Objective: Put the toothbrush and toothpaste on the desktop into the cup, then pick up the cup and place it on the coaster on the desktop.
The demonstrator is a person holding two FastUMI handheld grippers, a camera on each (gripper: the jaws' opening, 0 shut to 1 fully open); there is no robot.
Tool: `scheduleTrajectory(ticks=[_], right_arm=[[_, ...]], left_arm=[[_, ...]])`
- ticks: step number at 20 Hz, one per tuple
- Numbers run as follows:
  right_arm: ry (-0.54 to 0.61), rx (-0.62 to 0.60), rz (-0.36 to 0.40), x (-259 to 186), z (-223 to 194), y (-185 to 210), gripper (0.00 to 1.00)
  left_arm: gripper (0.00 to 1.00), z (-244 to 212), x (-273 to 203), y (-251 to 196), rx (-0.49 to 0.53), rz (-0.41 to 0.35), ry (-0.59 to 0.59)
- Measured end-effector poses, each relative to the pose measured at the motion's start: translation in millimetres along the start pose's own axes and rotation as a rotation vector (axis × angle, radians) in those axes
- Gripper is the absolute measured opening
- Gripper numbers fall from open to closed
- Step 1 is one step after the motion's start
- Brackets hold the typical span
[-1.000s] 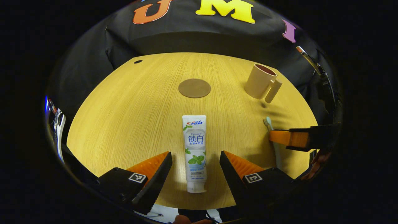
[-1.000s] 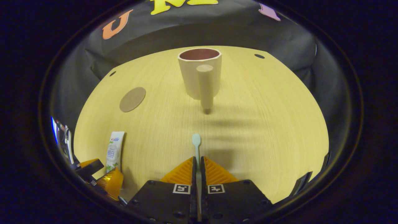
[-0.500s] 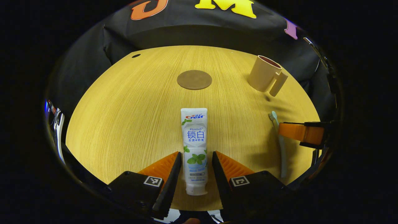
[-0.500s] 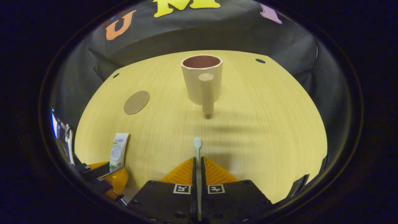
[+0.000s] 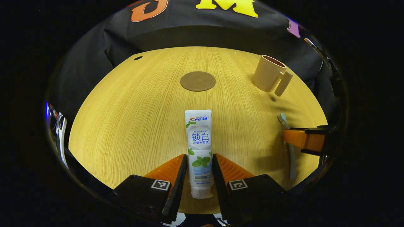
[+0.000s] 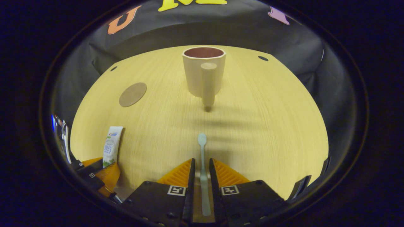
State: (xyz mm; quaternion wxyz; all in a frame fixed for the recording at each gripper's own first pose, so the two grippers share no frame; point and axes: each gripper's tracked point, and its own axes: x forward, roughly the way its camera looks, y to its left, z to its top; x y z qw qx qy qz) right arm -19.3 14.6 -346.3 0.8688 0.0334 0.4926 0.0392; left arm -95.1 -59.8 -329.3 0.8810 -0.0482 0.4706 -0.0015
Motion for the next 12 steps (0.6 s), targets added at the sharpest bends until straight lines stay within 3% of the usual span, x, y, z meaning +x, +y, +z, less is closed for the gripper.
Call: scheduleTrajectory(ticks=[1, 4, 5, 6, 7, 8, 9, 11, 12], right_arm=[[0.000, -0.011, -0.011, 0.2, 0.0, -1.0, 0.04], [0.013, -0.013, 0.004, -3.0, 1.8, 0.2, 0.01], [0.016, 0.000, 0.010, -1.8, 3.0, -0.5, 0.00], [0.021, 0.012, 0.018, -3.2, 3.0, -0.8, 0.01], [0.022, 0.023, 0.022, -3.3, 3.5, -1.4, 0.01], [0.018, 0.029, 0.027, -5.3, 3.9, -2.1, 0.01], [0.009, 0.035, 0.033, -8.4, 5.9, -2.3, 0.01], [-0.012, 0.038, 0.047, -16.6, 10.1, -1.7, 0.01], [-0.023, 0.041, 0.054, -19.6, 12.4, -1.0, 0.00]], left_arm=[[0.53, 1.5, -1.5, -0.7, 0.003, 0.001, 0.001], [0.52, 7.3, -6.5, -2.8, 0.005, 0.004, 0.003], [0.57, 9.7, -9.0, -3.5, 0.002, 0.003, 0.004], [0.47, 12.1, -10.9, -4.8, 0.000, 0.003, 0.006], [0.46, 14.7, -13.2, -6.2, -0.001, 0.004, 0.009], [0.52, 17.4, -16.0, -7.7, 0.001, 0.005, 0.011], [0.44, 20.3, -19.1, -9.3, 0.003, 0.005, 0.012], [0.43, 26.0, -25.9, -12.5, 0.000, 0.002, 0.015], [0.48, 28.4, -30.0, -14.5, -0.006, -0.002, 0.020]])
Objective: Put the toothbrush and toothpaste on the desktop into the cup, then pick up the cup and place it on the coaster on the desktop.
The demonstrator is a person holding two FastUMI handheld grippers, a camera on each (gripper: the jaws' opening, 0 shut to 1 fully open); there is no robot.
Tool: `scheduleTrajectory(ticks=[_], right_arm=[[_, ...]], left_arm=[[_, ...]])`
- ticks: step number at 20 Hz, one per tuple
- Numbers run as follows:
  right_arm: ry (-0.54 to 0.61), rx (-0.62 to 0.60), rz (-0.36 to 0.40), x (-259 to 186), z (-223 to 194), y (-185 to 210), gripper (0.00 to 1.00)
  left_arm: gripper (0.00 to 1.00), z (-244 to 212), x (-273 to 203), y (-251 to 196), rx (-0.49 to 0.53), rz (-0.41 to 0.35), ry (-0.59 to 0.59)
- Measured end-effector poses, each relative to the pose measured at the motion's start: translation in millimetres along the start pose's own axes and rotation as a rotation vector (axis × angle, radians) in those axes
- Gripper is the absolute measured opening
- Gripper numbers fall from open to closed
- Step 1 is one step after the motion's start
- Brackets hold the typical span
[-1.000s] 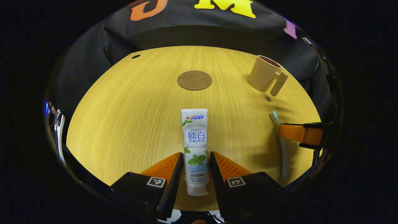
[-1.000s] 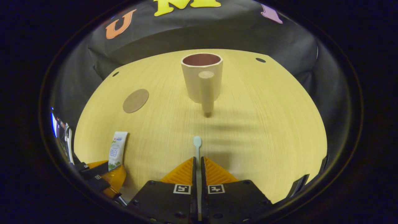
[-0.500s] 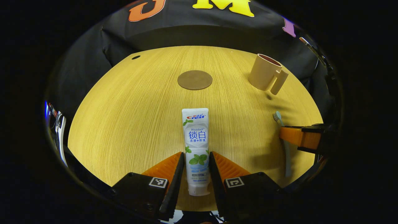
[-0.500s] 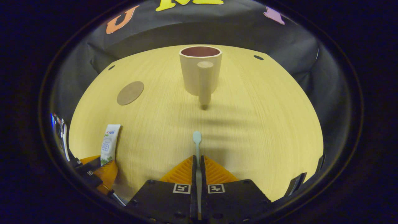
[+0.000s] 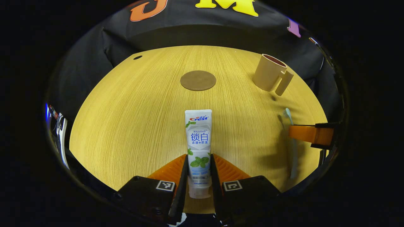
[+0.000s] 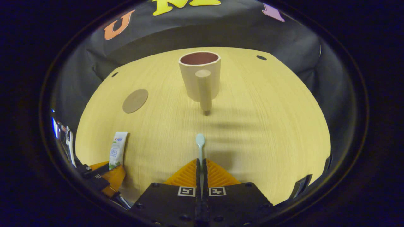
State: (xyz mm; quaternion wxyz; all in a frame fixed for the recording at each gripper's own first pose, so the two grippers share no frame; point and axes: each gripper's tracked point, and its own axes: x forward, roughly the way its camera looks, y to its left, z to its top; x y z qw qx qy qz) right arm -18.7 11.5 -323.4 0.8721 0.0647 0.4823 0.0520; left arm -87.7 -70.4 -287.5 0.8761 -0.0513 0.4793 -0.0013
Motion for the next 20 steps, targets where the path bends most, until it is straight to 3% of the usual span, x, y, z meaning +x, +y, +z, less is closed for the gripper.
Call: scheduleTrajectory(ticks=[1, 2, 4, 11, 12, 13, 14, 20], right_arm=[[-0.015, 0.004, 0.008, -3.4, 4.0, 1.1, 0.00], [-0.033, 0.006, 0.013, -6.7, 8.5, 2.1, 0.00], [-0.068, 0.001, 0.023, -14.1, 15.3, 3.8, 0.01], [-0.180, 0.000, 0.042, -50.2, 42.9, 7.5, 0.01], [-0.201, -0.002, 0.044, -56.4, 48.4, 7.6, 0.00], [-0.221, -0.007, 0.046, -61.0, 54.5, 8.6, 0.00], [-0.241, -0.013, 0.047, -65.5, 60.9, 8.9, 0.01], [-0.368, -0.019, 0.059, -94.2, 116.1, 16.7, 0.00]], left_arm=[[0.41, 1.7, -4.7, -2.7, -0.006, -0.007, 0.009], [0.47, 3.3, -10.4, -6.3, -0.011, -0.017, 0.019], [0.39, 8.0, -22.5, -13.4, -0.018, -0.032, 0.023], [0.37, 58.3, -76.6, -38.2, -0.002, -0.056, -0.063], [0.36, 41.1, -27.5, -0.3, 0.002, -0.056, -0.081], [0.37, 32.4, -47.4, -22.6, 0.005, -0.057, -0.097], [0.37, 70.8, -78.5, -34.6, 0.008, -0.055, -0.113], [0.37, 96.9, -90.1, -30.8, 0.022, -0.046, -0.166]])
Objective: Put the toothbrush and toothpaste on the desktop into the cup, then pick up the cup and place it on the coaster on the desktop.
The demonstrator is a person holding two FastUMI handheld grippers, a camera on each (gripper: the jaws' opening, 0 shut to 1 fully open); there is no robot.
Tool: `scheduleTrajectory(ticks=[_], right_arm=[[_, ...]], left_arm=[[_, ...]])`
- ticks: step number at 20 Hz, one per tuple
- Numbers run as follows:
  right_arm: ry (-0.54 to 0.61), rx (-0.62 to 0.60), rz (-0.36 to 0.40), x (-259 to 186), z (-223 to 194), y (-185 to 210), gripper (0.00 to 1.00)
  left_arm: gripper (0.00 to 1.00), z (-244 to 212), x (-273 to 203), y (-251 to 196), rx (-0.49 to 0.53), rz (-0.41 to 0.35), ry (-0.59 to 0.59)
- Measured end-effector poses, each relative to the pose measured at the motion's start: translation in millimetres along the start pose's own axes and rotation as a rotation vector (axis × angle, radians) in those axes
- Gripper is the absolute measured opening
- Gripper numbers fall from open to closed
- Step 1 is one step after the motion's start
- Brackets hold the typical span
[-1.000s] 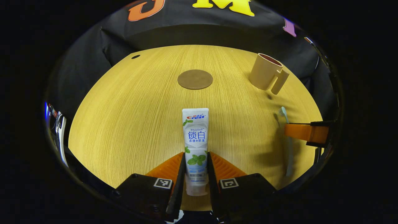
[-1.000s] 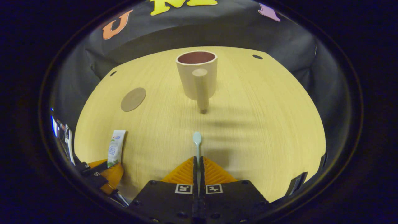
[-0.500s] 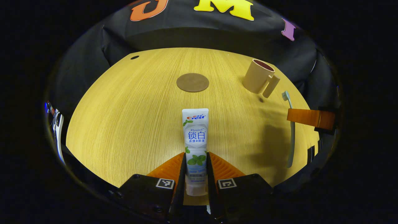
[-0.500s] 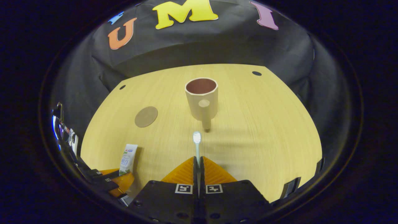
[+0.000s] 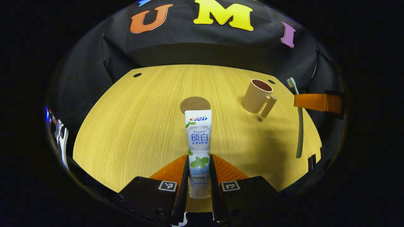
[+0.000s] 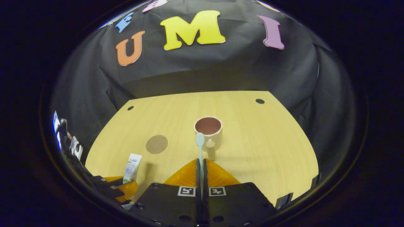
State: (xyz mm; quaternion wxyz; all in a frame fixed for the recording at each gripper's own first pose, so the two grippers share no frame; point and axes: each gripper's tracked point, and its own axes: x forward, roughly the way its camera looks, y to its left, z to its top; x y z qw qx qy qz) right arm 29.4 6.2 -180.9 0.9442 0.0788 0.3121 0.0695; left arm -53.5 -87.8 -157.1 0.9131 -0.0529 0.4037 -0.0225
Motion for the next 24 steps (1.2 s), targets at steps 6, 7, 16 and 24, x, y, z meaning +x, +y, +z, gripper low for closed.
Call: scheduleTrajectory(ticks=[6, 7, 16, 24], right_arm=[[-0.126, 0.019, -0.001, 13.3, 77.2, 7.0, 0.01], [-0.145, 0.017, -0.002, 17.6, 88.3, 7.7, 0.01], [-0.232, -0.019, -0.044, 83.1, 138.6, 1.1, 0.00], [-0.250, -0.094, -0.057, 134.7, 124.4, -3.7, 0.00]], left_arm=[[0.37, 36.2, -4.4, 2.7, 0.024, 0.014, -0.064], [0.36, 42.6, -4.9, 3.9, 0.031, 0.019, -0.075], [0.36, 57.7, 5.2, 1.9, 0.012, -0.002, -0.095], [0.37, 63.1, 16.9, 19.3, 0.010, 0.046, -0.081]])
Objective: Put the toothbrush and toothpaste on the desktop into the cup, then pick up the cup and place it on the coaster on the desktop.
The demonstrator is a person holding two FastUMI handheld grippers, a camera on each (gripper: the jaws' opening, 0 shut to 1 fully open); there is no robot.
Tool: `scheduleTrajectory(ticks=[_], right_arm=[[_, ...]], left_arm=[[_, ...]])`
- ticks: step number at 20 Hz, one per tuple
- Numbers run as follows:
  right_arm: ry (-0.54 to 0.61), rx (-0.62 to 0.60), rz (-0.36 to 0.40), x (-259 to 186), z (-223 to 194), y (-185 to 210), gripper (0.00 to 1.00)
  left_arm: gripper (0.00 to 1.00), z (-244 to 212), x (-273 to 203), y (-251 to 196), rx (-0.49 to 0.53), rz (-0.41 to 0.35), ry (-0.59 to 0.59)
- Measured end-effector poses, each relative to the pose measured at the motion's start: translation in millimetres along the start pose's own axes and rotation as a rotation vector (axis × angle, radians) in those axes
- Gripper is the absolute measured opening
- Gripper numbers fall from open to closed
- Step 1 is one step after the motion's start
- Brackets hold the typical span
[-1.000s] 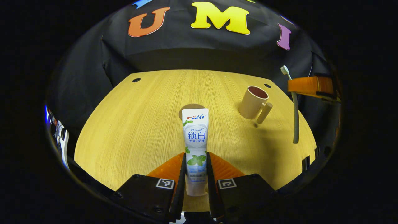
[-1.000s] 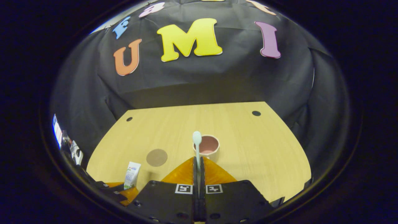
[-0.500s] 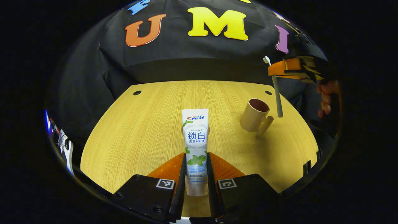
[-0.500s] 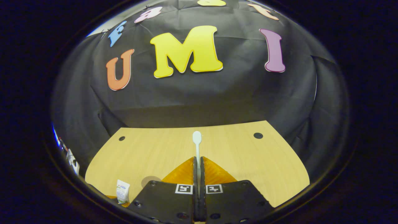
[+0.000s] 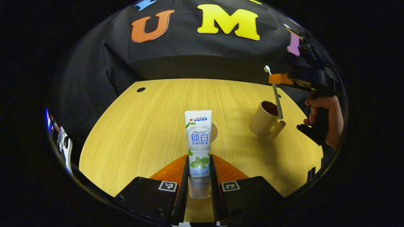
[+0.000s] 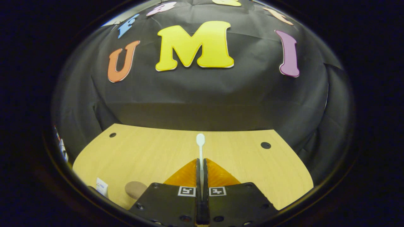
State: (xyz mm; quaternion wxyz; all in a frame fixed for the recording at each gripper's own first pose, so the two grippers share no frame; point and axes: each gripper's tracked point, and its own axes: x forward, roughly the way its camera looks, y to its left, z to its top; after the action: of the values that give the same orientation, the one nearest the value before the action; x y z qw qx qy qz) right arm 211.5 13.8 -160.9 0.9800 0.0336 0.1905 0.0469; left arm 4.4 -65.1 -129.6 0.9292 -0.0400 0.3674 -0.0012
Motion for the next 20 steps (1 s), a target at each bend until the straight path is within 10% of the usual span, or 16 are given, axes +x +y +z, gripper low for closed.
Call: scheduleTrajectory(ticks=[20], right_arm=[[-0.073, 0.020, 0.043, 14.1, -12.4, 4.2, 0.01]], left_arm=[[0.37, 2.5, 1.5, -3.1, -0.003, 0.017, -0.004]])
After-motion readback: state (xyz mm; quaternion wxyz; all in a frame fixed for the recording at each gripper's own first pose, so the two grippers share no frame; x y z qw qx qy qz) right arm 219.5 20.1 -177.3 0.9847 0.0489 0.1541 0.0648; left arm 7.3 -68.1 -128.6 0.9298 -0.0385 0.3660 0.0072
